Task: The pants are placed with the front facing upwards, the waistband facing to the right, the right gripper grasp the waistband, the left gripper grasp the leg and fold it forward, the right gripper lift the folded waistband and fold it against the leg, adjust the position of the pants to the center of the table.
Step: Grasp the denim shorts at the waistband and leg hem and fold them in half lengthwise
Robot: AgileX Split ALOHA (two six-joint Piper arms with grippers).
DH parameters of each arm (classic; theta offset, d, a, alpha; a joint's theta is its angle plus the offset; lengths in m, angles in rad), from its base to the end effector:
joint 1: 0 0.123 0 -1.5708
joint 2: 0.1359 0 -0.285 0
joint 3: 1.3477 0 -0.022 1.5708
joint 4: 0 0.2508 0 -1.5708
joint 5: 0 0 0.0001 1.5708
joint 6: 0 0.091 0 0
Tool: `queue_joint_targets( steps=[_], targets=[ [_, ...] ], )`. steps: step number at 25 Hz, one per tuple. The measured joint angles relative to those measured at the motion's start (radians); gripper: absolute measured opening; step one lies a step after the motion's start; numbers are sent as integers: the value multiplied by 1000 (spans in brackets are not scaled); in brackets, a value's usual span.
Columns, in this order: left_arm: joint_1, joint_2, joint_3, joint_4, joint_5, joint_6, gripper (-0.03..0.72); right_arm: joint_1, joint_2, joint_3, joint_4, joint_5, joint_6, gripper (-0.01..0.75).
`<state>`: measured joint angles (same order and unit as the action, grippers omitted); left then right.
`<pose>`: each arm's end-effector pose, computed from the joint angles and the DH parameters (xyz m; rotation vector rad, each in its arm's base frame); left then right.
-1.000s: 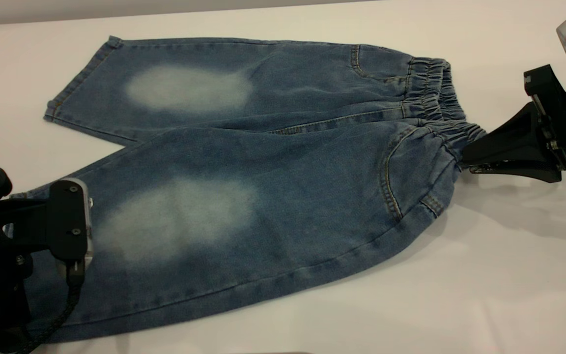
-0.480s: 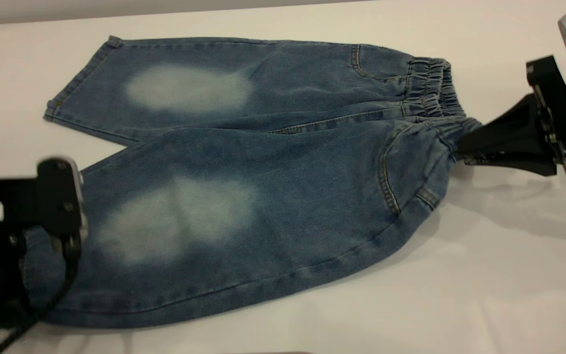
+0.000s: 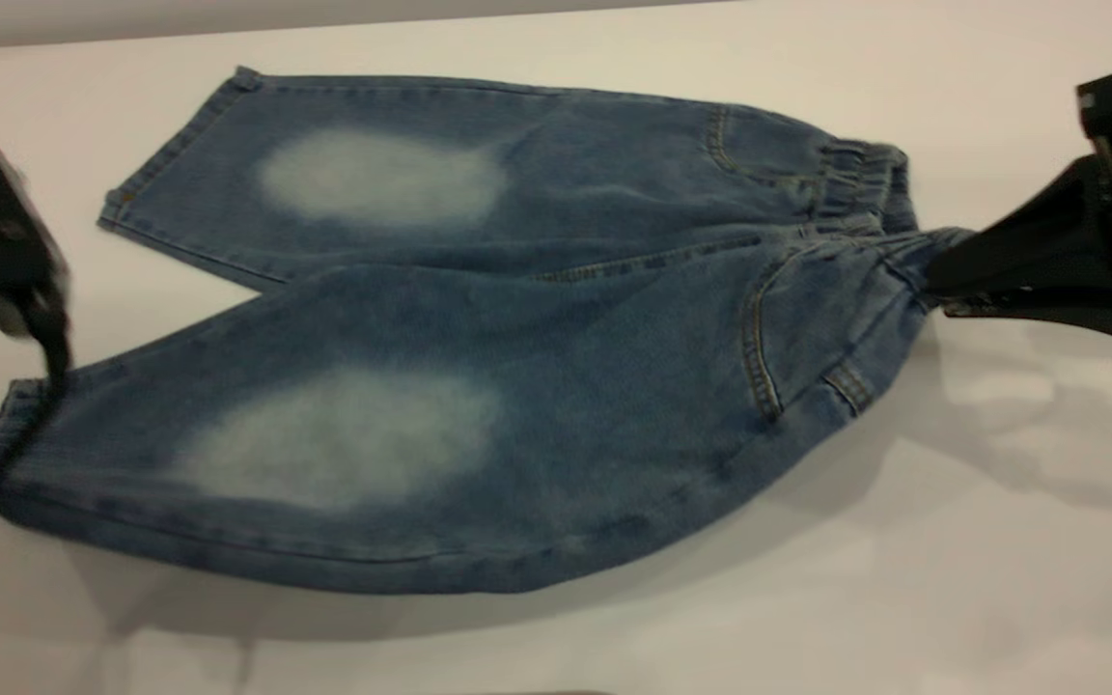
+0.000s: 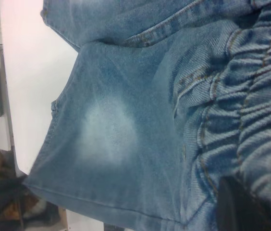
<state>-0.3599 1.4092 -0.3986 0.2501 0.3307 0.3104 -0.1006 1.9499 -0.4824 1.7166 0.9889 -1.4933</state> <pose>0.1808 -0.0602 0.1352 1.2192 2.5431 0.1565 0.2362 0.0518 0.0820 0.2804 2.5242 1.3878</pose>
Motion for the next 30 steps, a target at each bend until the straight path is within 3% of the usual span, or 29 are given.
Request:
queue_joint_targets(
  steps=[6,8,14,19,23,30],
  targets=[
    [0,-200,2,-28,181,-6,41,0,-146,125,-16,-14,38,61],
    [0,-257,3,-28,189,-8,41,0,-178,141,-32,-13,73,62],
    [25,-316,1,7,85,-139,41,0,-227,144,-34,10,223,62],
    [148,-245,-81,65,-31,-263,41,0,-227,144,60,12,329,62],
    [220,-114,-206,77,-93,-277,41,0,-227,110,82,-18,429,62],
    [230,234,-426,78,-181,-264,41,0,-224,5,84,-144,565,64]
  ],
)
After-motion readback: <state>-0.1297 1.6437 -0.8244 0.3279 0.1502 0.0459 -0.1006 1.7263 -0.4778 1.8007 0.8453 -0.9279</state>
